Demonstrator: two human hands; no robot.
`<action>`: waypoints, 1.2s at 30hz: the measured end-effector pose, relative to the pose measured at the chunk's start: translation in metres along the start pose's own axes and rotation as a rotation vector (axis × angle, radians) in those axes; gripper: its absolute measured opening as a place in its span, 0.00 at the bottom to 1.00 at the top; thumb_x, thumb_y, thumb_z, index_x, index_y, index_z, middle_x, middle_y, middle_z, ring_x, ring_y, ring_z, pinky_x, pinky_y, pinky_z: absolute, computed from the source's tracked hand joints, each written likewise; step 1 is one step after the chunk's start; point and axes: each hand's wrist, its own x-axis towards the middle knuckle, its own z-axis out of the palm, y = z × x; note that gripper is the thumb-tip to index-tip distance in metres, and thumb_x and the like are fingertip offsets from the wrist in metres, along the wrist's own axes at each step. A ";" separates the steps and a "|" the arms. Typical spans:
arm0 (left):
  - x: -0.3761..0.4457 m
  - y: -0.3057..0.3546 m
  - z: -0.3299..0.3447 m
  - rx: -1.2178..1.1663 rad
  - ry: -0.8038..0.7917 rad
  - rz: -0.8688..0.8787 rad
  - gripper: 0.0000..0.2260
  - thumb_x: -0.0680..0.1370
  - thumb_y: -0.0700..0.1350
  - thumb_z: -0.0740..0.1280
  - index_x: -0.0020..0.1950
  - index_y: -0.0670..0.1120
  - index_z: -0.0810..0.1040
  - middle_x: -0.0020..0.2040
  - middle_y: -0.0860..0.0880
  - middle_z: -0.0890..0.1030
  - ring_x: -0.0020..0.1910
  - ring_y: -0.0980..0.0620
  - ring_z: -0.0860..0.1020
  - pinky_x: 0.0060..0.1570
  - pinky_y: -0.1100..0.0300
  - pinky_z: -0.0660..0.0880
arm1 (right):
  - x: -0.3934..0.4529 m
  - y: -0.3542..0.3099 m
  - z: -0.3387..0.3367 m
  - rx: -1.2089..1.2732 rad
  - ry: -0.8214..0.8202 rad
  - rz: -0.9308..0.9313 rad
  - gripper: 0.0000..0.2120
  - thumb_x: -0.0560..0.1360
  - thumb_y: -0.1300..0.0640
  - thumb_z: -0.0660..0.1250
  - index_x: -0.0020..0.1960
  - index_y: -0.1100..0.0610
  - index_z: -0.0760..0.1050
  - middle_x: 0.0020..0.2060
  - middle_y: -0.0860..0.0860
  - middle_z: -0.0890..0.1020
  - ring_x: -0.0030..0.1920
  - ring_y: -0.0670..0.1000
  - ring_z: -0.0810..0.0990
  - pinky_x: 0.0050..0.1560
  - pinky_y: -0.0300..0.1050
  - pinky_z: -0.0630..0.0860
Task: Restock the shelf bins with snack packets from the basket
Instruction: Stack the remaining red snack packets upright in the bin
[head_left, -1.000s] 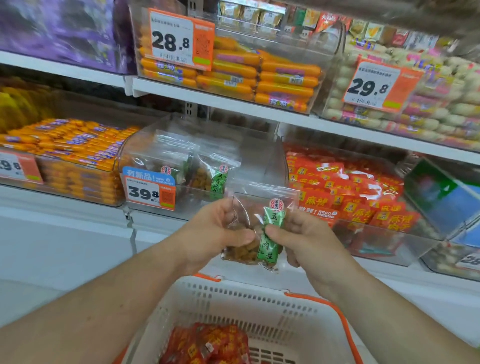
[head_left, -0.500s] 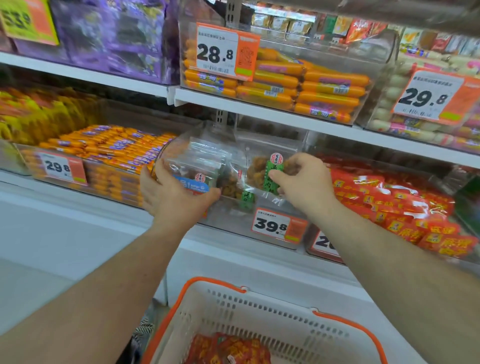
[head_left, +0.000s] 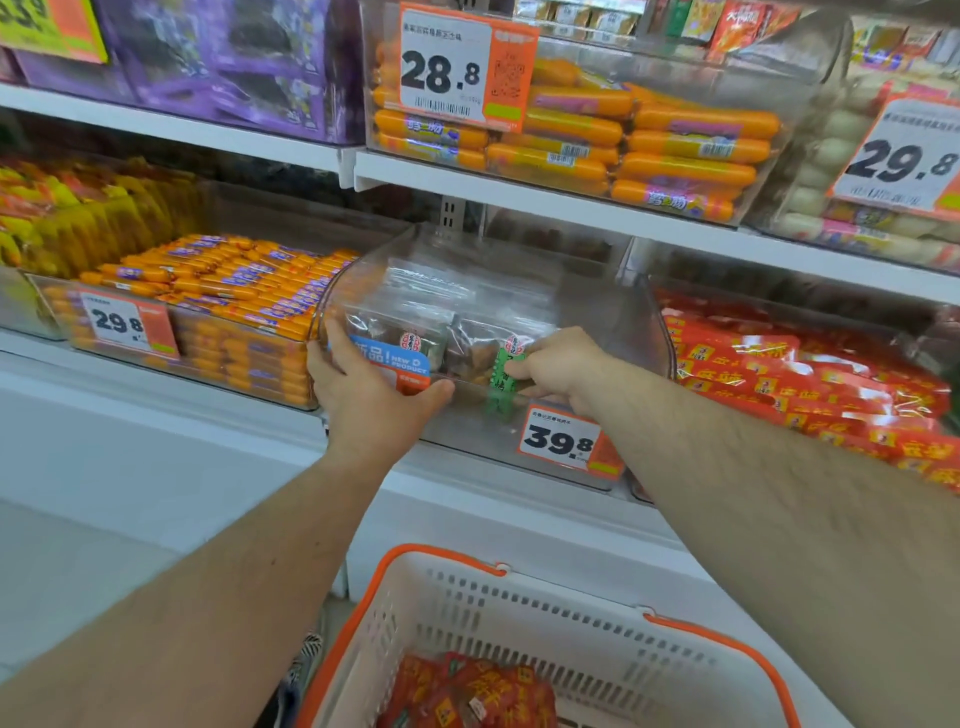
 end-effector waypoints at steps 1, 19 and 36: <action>0.000 0.001 0.000 0.005 -0.009 -0.008 0.60 0.64 0.56 0.80 0.80 0.45 0.41 0.79 0.41 0.45 0.78 0.43 0.48 0.77 0.48 0.51 | 0.002 0.000 0.002 -0.057 0.004 0.006 0.16 0.69 0.58 0.78 0.48 0.64 0.75 0.46 0.58 0.84 0.43 0.56 0.85 0.50 0.55 0.83; -0.090 0.006 0.014 0.798 -0.933 0.665 0.26 0.75 0.57 0.67 0.71 0.53 0.67 0.68 0.47 0.68 0.68 0.44 0.64 0.64 0.47 0.61 | -0.105 0.160 0.027 -0.142 0.424 -0.559 0.03 0.72 0.64 0.67 0.41 0.58 0.77 0.34 0.51 0.77 0.36 0.49 0.73 0.40 0.40 0.70; -0.108 -0.024 0.043 1.028 -1.417 0.492 0.29 0.77 0.58 0.66 0.75 0.53 0.63 0.72 0.49 0.69 0.66 0.46 0.71 0.61 0.50 0.72 | -0.143 0.318 0.156 -0.202 -0.227 0.429 0.06 0.79 0.57 0.64 0.53 0.52 0.78 0.48 0.53 0.83 0.41 0.51 0.81 0.40 0.42 0.79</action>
